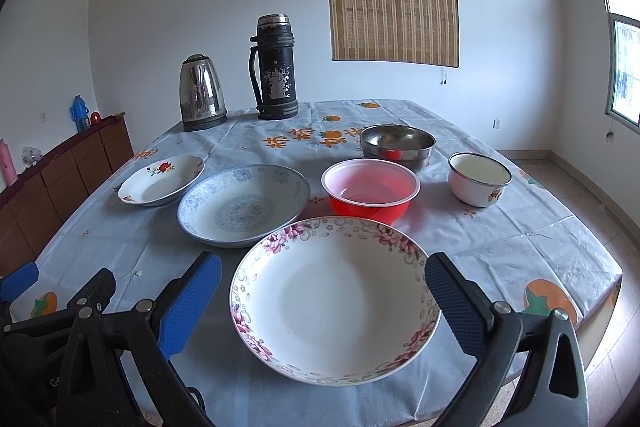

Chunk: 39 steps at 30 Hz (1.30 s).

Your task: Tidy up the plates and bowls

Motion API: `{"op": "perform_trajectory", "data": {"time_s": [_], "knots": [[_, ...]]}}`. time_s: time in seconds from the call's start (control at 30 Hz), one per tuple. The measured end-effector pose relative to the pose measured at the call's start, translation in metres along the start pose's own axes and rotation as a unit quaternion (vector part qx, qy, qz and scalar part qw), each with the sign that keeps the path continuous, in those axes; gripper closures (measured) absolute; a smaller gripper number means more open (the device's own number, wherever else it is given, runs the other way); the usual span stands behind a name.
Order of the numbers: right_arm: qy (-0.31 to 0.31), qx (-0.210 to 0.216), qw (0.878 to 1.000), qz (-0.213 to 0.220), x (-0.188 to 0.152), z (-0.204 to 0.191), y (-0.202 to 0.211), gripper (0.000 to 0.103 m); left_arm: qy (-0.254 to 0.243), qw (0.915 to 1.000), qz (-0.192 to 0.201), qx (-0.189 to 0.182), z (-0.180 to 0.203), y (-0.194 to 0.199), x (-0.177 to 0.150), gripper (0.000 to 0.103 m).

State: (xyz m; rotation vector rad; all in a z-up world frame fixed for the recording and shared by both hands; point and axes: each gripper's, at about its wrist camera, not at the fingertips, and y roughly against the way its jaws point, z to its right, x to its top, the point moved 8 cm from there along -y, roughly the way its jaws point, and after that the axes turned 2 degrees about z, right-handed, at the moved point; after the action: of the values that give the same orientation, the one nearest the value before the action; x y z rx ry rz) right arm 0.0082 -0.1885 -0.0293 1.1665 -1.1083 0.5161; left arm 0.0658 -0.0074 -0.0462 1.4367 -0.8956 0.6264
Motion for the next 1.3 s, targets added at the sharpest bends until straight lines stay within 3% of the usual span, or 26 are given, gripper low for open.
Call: {"op": "perform_trajectory", "data": {"time_s": [1.3], "knots": [[0.008, -0.001, 1.000, -0.001, 0.0002, -0.0047, -0.0047, 0.001, 0.006, 1.0000, -0.005, 0.000, -0.0057, -0.0074, -0.0010, 0.000]]}}
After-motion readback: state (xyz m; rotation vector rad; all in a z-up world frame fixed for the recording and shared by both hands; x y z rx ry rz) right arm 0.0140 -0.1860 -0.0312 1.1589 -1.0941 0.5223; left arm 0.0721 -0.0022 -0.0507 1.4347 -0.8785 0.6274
